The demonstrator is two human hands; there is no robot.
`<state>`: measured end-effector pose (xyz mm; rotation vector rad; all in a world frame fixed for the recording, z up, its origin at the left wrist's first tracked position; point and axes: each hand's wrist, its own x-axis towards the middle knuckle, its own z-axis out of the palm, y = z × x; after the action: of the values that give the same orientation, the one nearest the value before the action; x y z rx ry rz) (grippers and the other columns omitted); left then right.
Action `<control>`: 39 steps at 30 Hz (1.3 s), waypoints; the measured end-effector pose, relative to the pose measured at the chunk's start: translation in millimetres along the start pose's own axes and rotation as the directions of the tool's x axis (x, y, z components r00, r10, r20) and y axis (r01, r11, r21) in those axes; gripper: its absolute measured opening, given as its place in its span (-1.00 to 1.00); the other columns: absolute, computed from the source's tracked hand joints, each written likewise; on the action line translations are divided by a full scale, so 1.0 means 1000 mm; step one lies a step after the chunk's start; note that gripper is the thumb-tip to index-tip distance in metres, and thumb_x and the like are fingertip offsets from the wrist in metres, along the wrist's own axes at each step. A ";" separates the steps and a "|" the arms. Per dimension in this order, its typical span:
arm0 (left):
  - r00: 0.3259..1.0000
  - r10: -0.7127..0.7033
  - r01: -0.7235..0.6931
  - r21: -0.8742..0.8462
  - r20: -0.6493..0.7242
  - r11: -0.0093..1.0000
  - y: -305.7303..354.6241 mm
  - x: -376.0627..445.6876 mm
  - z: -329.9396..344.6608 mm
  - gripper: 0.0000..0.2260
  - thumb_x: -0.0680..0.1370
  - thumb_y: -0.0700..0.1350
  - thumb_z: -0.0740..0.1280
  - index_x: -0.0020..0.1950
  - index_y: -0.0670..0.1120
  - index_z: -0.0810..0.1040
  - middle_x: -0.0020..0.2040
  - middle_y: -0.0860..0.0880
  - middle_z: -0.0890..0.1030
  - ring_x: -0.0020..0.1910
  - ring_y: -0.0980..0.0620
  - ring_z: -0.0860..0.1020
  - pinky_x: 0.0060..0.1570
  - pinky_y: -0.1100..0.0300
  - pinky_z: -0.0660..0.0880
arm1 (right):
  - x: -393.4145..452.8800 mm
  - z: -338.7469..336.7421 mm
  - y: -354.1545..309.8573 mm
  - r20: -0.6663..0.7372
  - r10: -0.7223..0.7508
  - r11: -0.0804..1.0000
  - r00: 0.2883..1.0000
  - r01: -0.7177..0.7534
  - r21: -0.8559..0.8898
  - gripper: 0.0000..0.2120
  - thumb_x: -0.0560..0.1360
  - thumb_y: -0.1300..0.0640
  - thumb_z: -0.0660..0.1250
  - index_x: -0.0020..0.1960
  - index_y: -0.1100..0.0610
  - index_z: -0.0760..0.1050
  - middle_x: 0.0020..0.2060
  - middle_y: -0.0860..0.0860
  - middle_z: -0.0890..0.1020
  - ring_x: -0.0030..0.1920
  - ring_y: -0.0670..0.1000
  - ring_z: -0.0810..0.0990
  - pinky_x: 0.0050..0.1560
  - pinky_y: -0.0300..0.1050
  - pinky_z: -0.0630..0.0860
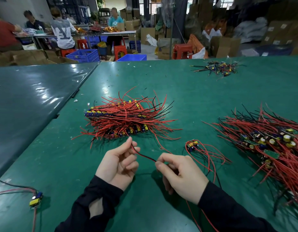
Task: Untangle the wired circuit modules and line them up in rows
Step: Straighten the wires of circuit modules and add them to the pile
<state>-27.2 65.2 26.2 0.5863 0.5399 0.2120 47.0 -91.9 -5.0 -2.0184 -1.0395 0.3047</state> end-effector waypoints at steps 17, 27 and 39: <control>0.999 -0.018 0.015 0.087 0.031 0.996 0.003 -0.001 -0.001 -0.75 0.36 -0.10 0.35 -0.51 -0.14 0.47 -0.51 0.00 0.41 -0.71 0.17 0.19 -0.67 0.41 0.07 | -0.002 -0.001 -0.003 -0.002 0.043 0.998 0.999 -0.043 -0.039 -0.83 0.55 -0.06 0.19 -0.19 -0.05 0.41 -0.52 -0.05 0.60 -0.55 -0.08 0.55 -0.34 -0.12 0.51; 0.946 0.270 -0.213 0.283 -0.182 0.935 0.003 0.008 -0.009 -0.77 0.51 -0.13 0.33 -0.32 -0.19 0.53 -0.52 0.01 0.47 -0.69 0.18 0.21 -0.66 0.41 0.15 | -0.008 0.000 -0.020 0.150 -0.122 0.955 0.981 0.074 0.288 -0.80 0.58 0.11 0.24 -0.22 0.07 0.44 -0.54 0.05 0.56 -0.58 -0.03 0.48 -0.46 -0.24 0.44; 0.360 0.791 -0.567 0.789 0.494 -0.235 -0.022 0.011 -0.018 -0.75 0.45 -0.10 0.40 -0.43 -0.09 0.52 -0.53 0.05 0.46 -0.51 0.14 0.41 -0.41 0.26 0.38 | -0.014 -0.004 -0.036 0.261 -0.185 0.737 0.947 -0.042 0.675 -0.81 0.57 0.14 0.18 -0.20 0.06 0.46 -0.54 0.03 0.53 -0.60 -0.05 0.45 -0.50 -0.29 0.36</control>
<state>-26.7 58.8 -3.7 2.1524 0.3979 1.2005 20.1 -93.2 22.6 -1.2777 -0.9981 0.8565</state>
